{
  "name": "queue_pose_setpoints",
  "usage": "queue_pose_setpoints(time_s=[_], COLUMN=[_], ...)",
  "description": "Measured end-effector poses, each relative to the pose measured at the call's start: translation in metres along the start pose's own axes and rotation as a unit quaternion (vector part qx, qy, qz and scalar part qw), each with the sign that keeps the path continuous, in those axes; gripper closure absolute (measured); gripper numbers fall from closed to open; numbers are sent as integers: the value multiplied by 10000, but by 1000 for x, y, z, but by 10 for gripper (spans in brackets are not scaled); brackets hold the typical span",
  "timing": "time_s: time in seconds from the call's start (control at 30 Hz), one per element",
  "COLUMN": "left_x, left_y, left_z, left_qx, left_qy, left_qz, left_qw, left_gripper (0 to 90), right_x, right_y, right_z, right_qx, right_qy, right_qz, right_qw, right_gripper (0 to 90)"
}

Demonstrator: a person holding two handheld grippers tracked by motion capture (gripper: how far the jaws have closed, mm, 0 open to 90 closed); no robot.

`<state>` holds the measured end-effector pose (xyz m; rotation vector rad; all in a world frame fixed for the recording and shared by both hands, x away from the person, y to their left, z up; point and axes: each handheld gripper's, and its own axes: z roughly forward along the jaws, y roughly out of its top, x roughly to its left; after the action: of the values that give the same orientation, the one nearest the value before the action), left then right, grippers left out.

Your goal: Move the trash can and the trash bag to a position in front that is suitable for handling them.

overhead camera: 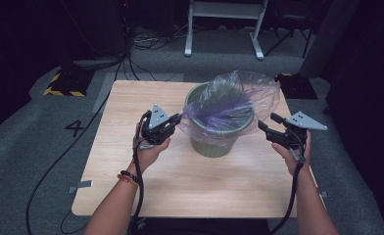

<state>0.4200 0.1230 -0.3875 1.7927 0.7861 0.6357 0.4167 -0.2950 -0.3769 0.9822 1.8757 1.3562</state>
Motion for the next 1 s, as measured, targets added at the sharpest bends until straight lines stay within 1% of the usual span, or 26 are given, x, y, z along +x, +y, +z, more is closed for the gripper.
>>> queue_pose_setpoints(time_s=[0.07,0.1,0.2,0.3,0.33,0.37,0.4,0.47,0.5,0.57,0.6,0.63,0.7,0.73,0.77,0.8,0.9,0.97,1.0], left_x=[-1,-1,0,0,0,0,0,2,3,5,7,8,10,11,12,13,17,18,20], left_y=[1,2,3,5,5,5,6,6,6,5,5,4,2,1,1,0,-2,-4,-5], left_z=[0,0,0,2,3,3,4,6,8,11,12,14,18,20,22,24,30,34,36], left_qx=[-2,-1,11,8,20,21,21,28,37,66,64,79,130,151,173,180,191,219,225], left_qy=[16,18,29,30,50,58,63,92,92,133,144,161,174,187,220,235,230,230,222], left_qz=[28,32,68,77,95,107,111,114,105,85,79,51,13,15,16,-15,-117,-173,-199], left_qw=[10000,10000,10000,10000,9999,9999,9999,9999,9999,9999,9998,9998,9998,9997,9996,9996,9995,9993,9993], left_gripper=[850,850,849,846,846,846,846,845,844,845,846,846,847,845,838,832,830,832,835], right_x=[1,1,0,0,-1,-2,-4,-10,-14,-21,-25,-28,-31,-32,-33,-35,-34,-33,-33], right_y=[6,10,21,34,38,43,46,52,54,58,59,59,61,62,62,62,62,60,58], right_z=[-8,-14,-22,-21,-19,-14,-11,-4,0,8,12,16,25,30,33,36,49,58,63], right_qx=[-231,-392,-619,-613,-569,-490,-444,-343,-314,-274,-252,-240,-150,-99,-80,-77,60,229,303], right_qy=[21,46,123,96,102,44,7,-151,-188,-148,-144,-116,-143,-194,-172,-113,-181,-267,-286], right_qz=[39,75,108,86,64,51,67,148,207,303,358,404,352,286,289,342,293,178,177], right_qw=[9997,9992,9979,9980,9983,9988,9990,9992,9991,9991,9989,9988,9992,9994,9994,9993,9994,9992,9990], right_gripper=[334,328,311,298,298,305,334,404,494,627,711,763,842,872,889,900,900,900,900])
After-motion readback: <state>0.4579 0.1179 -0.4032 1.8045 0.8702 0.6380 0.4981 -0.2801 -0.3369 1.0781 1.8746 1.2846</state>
